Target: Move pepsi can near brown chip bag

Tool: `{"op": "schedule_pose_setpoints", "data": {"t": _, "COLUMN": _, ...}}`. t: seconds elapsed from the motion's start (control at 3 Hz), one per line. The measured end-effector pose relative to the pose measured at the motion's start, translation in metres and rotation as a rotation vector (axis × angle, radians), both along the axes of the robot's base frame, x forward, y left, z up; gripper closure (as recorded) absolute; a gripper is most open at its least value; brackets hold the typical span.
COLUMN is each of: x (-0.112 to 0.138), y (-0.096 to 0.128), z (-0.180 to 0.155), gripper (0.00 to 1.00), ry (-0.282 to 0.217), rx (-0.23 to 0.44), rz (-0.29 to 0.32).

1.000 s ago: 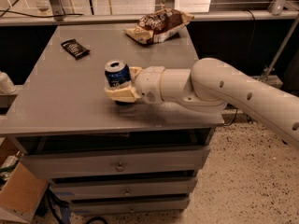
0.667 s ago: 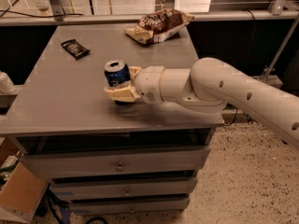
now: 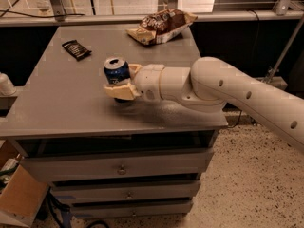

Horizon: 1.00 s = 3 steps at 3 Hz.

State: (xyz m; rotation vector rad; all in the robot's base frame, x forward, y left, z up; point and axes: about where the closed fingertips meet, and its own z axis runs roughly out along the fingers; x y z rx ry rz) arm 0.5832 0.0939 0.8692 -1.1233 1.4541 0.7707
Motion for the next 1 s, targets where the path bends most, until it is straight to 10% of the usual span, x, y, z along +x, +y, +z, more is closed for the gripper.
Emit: {"op": "schedule_pose_setpoints", "data": {"t": 1.0, "x": 0.11, "y": -0.036, "z": 0.038, "gripper": 1.0, "ry": -0.097, "rx": 0.041, "rz": -0.181}}
